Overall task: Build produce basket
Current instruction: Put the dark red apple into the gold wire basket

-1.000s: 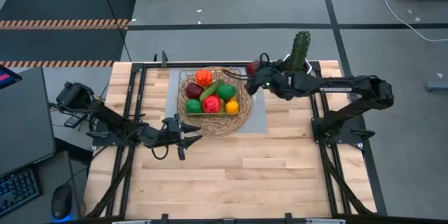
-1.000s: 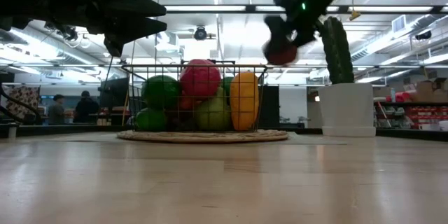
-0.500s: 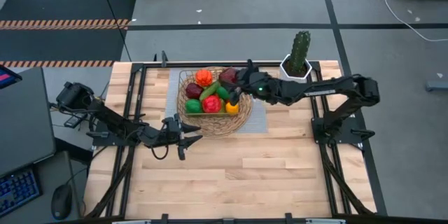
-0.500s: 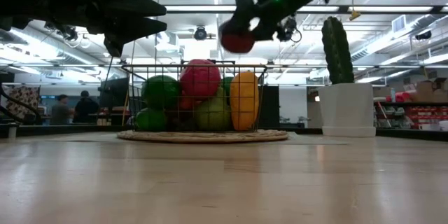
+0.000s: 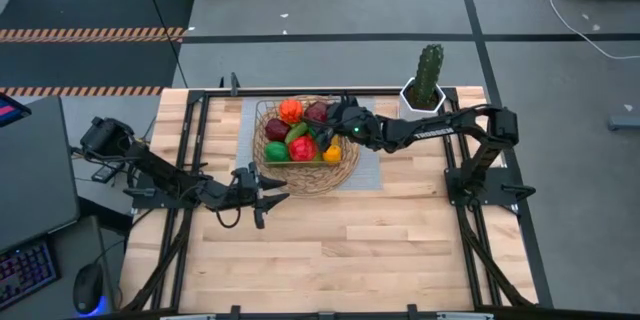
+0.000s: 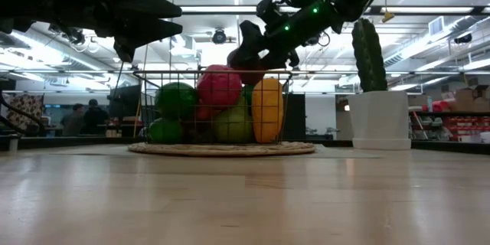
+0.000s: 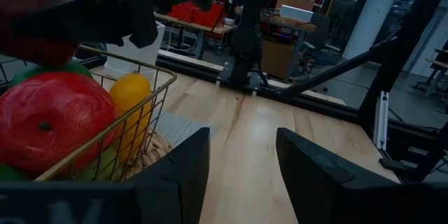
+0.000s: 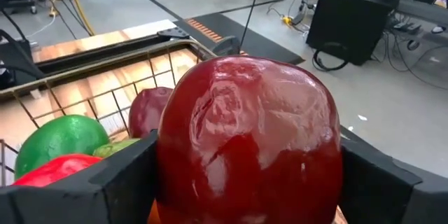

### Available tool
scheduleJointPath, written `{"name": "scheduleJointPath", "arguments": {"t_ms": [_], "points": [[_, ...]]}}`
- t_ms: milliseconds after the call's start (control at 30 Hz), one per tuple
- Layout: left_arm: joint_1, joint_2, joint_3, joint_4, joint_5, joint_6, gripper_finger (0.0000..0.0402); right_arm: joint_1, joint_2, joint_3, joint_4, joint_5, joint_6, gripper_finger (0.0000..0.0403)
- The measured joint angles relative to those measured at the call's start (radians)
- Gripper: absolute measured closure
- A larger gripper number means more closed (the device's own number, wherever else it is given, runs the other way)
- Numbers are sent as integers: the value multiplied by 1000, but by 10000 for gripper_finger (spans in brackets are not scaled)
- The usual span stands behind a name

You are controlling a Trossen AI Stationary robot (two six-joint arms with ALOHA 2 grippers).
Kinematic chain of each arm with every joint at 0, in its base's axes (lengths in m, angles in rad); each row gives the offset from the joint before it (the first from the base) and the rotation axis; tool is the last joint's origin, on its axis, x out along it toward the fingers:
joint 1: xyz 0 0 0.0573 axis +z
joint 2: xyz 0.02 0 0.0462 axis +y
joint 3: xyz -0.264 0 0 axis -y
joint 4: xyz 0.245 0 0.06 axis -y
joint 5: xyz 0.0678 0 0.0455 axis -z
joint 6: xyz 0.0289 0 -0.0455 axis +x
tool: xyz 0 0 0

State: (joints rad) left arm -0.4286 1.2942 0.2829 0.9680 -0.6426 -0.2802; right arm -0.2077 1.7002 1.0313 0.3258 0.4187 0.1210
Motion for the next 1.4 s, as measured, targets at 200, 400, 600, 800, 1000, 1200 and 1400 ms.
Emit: {"name": "scheduleJointPath", "arguments": {"t_ms": [200, 400, 600, 800, 1000, 1200, 1400], "points": [[0, 0, 0, 0, 0, 2, 230, -2, -1, 0, -4, 1, -17, 29], [0, 0, 0, 0, 0, 2, 230, -4, 0, 0, -5, 2, -20, 21], [0, 0, 0, 0, 0, 3, 230, -7, 2, -1, 65, 8, -146, 21], [0, 0, 0, 0, 0, 3, 230, -11, 2, -1, 87, 25, -221, 21], [0, 0, 0, 0, 0, 3, 230, -21, 2, -1, 40, 55, -315, 21], [0, 0, 0, 0, 0, 3, 230, -59, 2, -1, 14, 9, -280, 21], [0, 0, 0, 0, 0, 3, 230, -65, 2, -1, 7, -7, -270, 20]]}}
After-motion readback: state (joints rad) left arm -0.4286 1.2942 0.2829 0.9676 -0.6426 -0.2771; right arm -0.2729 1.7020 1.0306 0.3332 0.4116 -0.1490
